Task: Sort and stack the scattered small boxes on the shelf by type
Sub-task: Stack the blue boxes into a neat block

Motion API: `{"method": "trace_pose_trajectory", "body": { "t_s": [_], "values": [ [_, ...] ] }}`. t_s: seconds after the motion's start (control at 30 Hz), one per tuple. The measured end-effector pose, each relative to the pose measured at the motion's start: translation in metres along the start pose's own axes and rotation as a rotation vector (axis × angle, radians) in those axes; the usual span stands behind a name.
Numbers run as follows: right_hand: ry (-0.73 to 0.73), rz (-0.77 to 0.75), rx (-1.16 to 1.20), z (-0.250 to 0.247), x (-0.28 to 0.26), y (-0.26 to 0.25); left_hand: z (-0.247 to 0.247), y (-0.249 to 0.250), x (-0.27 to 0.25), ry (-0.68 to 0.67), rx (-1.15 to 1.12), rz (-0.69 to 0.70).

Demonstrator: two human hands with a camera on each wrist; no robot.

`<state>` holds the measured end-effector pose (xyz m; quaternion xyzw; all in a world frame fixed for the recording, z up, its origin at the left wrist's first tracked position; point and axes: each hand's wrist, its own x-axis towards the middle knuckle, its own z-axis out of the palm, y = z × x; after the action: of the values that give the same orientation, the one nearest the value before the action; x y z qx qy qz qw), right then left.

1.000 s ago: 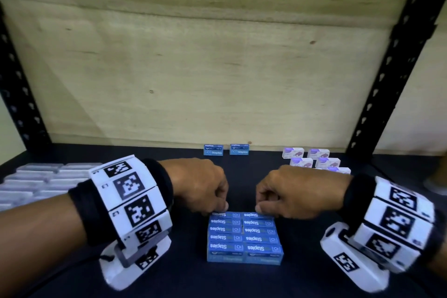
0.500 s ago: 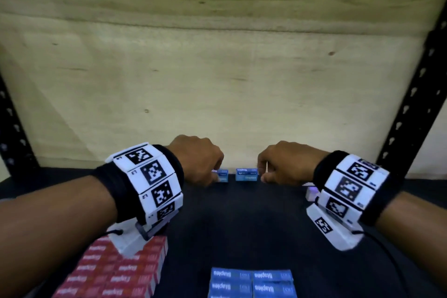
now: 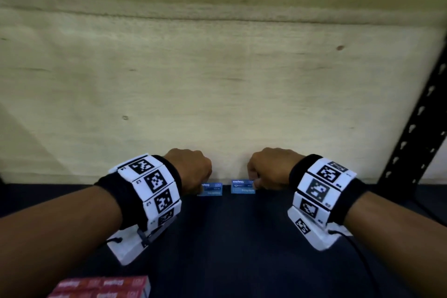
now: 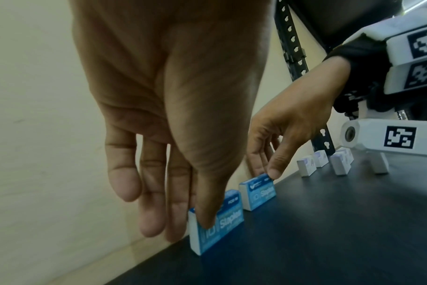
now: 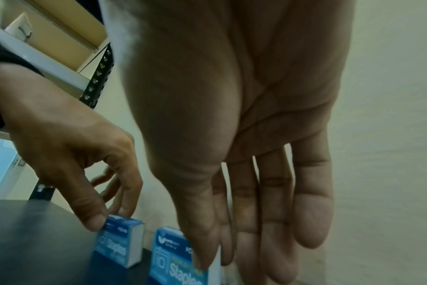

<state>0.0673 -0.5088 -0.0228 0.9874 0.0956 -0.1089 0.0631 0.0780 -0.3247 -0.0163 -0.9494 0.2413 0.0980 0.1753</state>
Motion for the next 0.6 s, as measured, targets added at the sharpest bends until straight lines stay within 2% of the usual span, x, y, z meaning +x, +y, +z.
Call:
{"method": "trace_pose_trajectory", "body": {
  "t_s": [0.2,0.37,0.6],
  "values": [
    [-0.027,-0.061,0.065,0.000,-0.030,-0.005,-0.001,0.006,-0.022,-0.009,-0.050,0.054],
    [-0.080,-0.110,0.141,0.006,-0.070,-0.013,0.003,0.015,-0.056,-0.041,-0.175,0.135],
    [-0.080,-0.112,0.199,0.022,-0.122,-0.014,0.015,0.027,-0.103,-0.052,-0.218,0.219]
  ]
}}
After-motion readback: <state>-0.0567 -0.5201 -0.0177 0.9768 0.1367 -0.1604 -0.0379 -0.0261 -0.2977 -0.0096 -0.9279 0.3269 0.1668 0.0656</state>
